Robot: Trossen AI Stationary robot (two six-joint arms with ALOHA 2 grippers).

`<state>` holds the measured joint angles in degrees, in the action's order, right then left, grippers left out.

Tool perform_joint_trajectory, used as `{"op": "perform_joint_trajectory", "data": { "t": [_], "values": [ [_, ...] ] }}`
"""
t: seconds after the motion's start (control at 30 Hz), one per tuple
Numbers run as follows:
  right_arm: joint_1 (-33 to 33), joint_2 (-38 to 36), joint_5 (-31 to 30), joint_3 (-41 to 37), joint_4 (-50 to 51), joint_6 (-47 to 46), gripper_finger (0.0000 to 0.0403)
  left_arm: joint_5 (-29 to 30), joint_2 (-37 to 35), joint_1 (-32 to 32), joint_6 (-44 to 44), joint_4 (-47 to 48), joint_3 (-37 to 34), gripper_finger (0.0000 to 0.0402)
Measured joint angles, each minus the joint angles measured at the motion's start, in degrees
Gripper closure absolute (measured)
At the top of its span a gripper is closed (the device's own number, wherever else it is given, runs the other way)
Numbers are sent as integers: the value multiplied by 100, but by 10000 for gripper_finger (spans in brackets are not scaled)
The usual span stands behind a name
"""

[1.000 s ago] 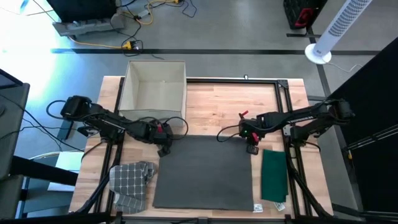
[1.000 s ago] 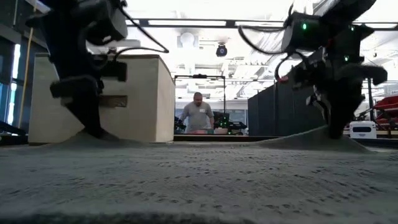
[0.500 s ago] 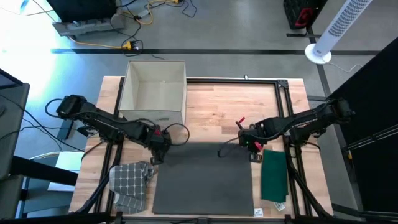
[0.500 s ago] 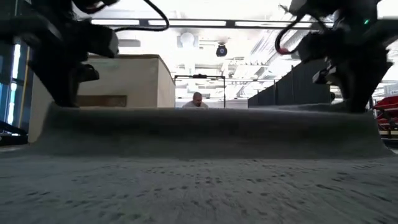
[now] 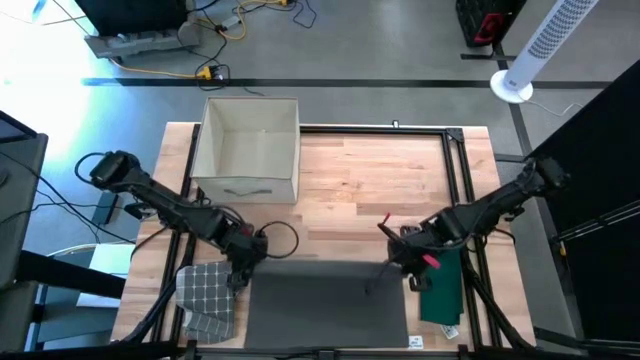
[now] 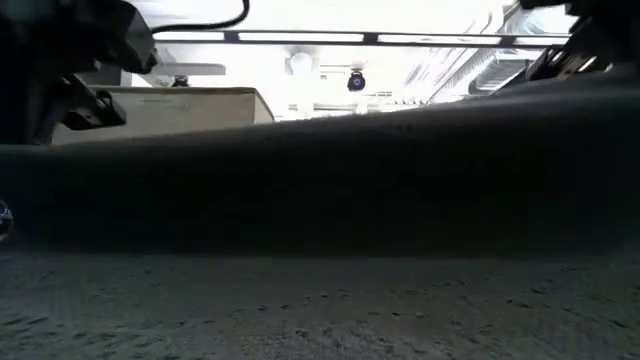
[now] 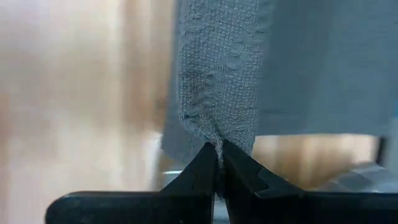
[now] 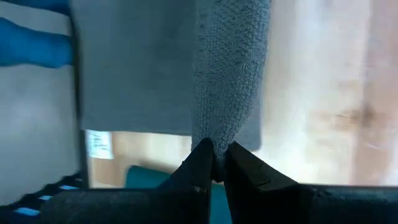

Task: Fold towel
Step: Fold the gray towel

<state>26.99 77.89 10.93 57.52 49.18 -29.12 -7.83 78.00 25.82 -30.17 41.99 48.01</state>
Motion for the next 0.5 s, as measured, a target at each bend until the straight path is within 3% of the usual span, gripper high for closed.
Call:
{"op": "perform_joint_trajectory", "data": {
  "t": [0.17, 0.5],
  "values": [
    [389, 15, 200, -131, -603, -511, 392, -383, 0, 349, -294, -779, 52, 397],
    [946, 139, 365, -168, -1115, -1008, 392, -367, -2, 986, -971, -1386, 192, 397]
  ]
}}
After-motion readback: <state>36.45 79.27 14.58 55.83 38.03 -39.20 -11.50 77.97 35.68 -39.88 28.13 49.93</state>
